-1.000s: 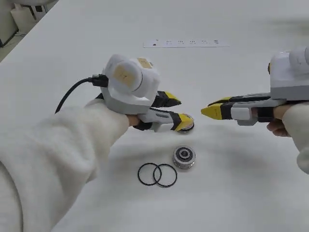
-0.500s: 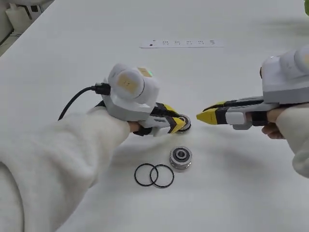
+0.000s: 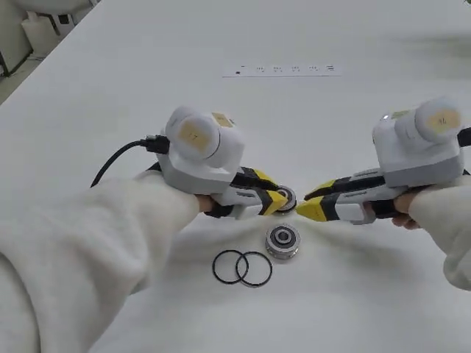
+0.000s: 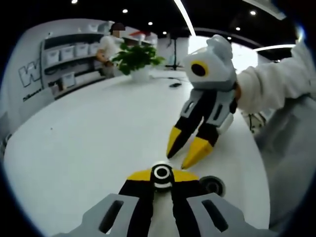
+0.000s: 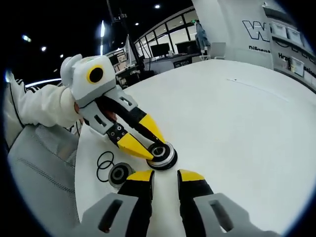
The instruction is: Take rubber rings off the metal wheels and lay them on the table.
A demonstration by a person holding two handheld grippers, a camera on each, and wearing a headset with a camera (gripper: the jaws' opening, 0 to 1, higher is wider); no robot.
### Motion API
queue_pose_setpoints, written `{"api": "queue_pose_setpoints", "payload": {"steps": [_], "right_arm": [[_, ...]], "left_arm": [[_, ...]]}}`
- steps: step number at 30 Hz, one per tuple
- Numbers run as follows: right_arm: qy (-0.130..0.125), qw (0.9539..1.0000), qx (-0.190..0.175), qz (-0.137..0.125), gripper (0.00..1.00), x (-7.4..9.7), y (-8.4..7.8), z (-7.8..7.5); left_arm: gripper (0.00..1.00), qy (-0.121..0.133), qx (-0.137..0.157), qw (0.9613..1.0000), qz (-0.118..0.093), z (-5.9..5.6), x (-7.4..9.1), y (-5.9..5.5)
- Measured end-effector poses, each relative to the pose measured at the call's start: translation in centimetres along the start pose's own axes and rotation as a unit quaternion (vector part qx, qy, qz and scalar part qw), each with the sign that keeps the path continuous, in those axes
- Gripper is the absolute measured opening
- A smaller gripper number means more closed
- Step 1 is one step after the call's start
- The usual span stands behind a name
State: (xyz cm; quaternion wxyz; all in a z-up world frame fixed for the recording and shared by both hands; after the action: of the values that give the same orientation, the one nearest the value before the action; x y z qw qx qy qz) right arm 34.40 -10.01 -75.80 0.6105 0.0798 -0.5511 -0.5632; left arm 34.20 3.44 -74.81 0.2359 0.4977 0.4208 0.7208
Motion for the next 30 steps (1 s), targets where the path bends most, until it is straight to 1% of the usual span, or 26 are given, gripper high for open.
{"api": "queue_pose_setpoints", "payload": {"steps": [3, 5, 8, 11, 14, 16, 19, 21, 23, 24, 28, 30], "right_arm": [[0.006, 1.0000, 0.001, 0.001, 0.17, -0.31, 0.04, 0.30], [0.007, 0.9999, 0.006, 0.009, 0.17, -0.57, -0.16, 0.48], [0.010, 0.9998, 0.010, 0.011, 0.18, -0.54, -0.08, 0.51], [0.011, 0.9999, 0.008, 0.005, 0.18, -0.19, 0.20, 0.42], [0.013, 0.9999, 0.008, 0.004, 0.18, -0.21, 0.17, 0.46], [0.022, 0.9997, 0.005, 0.003, 0.18, -0.19, 0.27, 0.60], [0.022, 0.9997, 0.008, 0.001, 0.19, -0.28, 0.32, 0.66], [0.019, 0.9997, 0.016, 0.000, 0.20, -0.40, 0.29, 0.61], [0.021, 0.9993, 0.030, -0.002, 0.19, -0.56, 0.21, 0.70], [0.014, 0.9991, 0.039, -0.002, 0.19, -0.59, 0.20, 0.63], [0.017, 0.9980, 0.061, -0.002, 0.19, -0.67, 0.26, 0.73], [0.017, 0.9975, 0.068, -0.003, 0.18, -0.69, 0.26, 0.81]], "left_arm": [[0.14, -0.005, -0.001, 1.0000, 0.000, -0.28, 0.21, -0.15], [0.14, -0.005, 0.002, 1.0000, 0.000, -0.41, 0.25, -0.20], [0.14, -0.007, 0.001, 1.0000, 0.002, -0.43, 0.22, -0.28], [0.14, -0.008, 0.001, 1.0000, 0.002, -0.40, 0.23, -0.35], [0.14, -0.007, 0.002, 1.0000, 0.002, -0.36, 0.16, -0.35], [0.14, -0.006, 0.001, 1.0000, 0.001, -0.37, 0.16, -0.36], [0.14, -0.006, 0.002, 1.0000, -0.002, -0.38, 0.16, -0.41], [0.14, -0.006, 0.002, 1.0000, -0.003, -0.34, 0.15, -0.47], [0.14, -0.005, 0.003, 1.0000, -0.004, -0.36, 0.18, -0.47], [0.14, -0.005, 0.003, 1.0000, -0.004, -0.36, 0.18, -0.47], [0.14, -0.005, 0.002, 1.0000, -0.006, -0.36, 0.18, -0.50], [0.14, -0.005, 0.002, 0.9999, -0.010, -0.33, 0.19, -0.63]]}}
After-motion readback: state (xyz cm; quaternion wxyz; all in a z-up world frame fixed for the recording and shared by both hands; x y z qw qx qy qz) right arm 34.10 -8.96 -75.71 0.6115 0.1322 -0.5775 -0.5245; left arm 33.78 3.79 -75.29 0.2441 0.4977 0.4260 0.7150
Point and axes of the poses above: the centre of the closed fingertips' face, and the gripper's own axes: x roughly backward along the fingers, z roughly to its left, y roughly out of its top, the point moved 8 cm from there along x, roughly backward along the fingers, and after that the axes turned 12 degrees about -x, right-handed, at the moved point
